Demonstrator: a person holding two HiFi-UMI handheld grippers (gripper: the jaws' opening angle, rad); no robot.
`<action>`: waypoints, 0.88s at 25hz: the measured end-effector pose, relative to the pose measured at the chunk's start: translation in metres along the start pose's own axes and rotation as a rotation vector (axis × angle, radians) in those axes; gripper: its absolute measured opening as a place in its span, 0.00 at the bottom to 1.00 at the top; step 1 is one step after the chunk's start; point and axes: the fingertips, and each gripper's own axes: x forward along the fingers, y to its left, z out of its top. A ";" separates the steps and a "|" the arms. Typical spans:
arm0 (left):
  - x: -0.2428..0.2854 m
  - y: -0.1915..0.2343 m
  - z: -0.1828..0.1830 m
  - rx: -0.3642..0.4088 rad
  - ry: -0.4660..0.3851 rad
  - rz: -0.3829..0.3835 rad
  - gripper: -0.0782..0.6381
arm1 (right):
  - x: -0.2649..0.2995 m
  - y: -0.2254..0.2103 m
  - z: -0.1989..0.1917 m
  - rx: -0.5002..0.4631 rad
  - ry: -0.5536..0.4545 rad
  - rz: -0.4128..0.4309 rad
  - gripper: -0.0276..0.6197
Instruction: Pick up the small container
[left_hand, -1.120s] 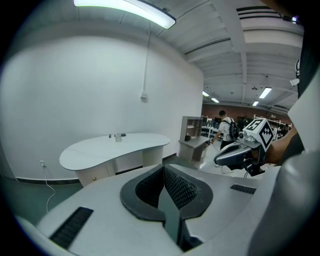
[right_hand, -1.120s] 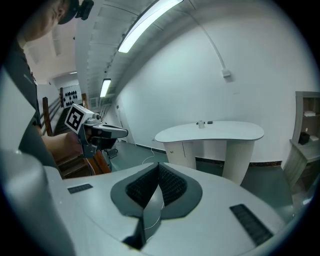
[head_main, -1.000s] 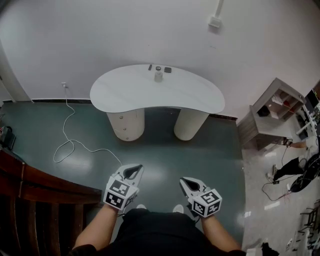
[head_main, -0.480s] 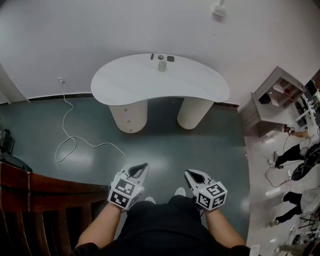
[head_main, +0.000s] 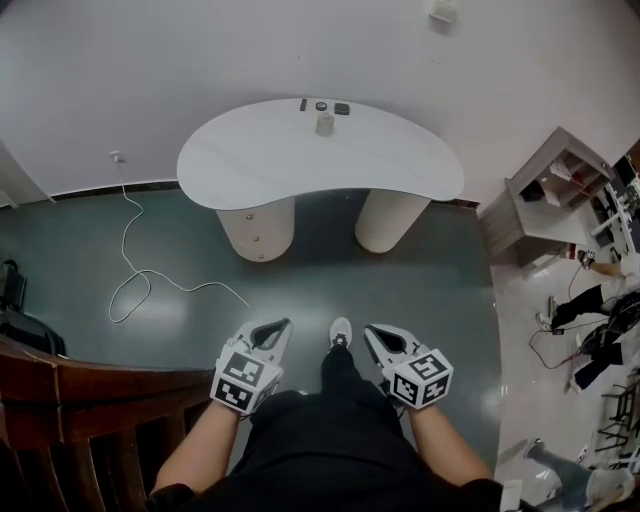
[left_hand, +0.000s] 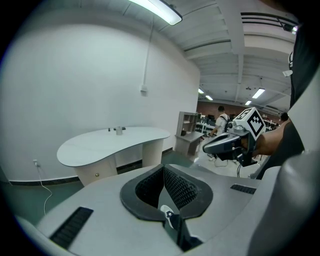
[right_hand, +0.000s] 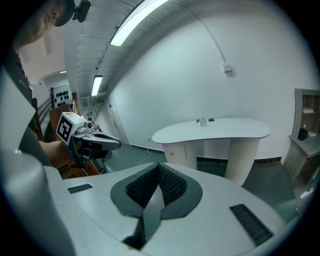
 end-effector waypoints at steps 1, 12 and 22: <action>0.003 0.004 0.003 -0.001 -0.001 0.004 0.13 | 0.006 -0.003 0.004 -0.002 -0.001 0.006 0.03; 0.068 0.073 0.039 -0.018 0.019 0.078 0.13 | 0.076 -0.079 0.053 -0.014 -0.014 0.063 0.03; 0.170 0.139 0.131 0.004 0.010 0.157 0.13 | 0.134 -0.193 0.145 -0.061 -0.047 0.133 0.03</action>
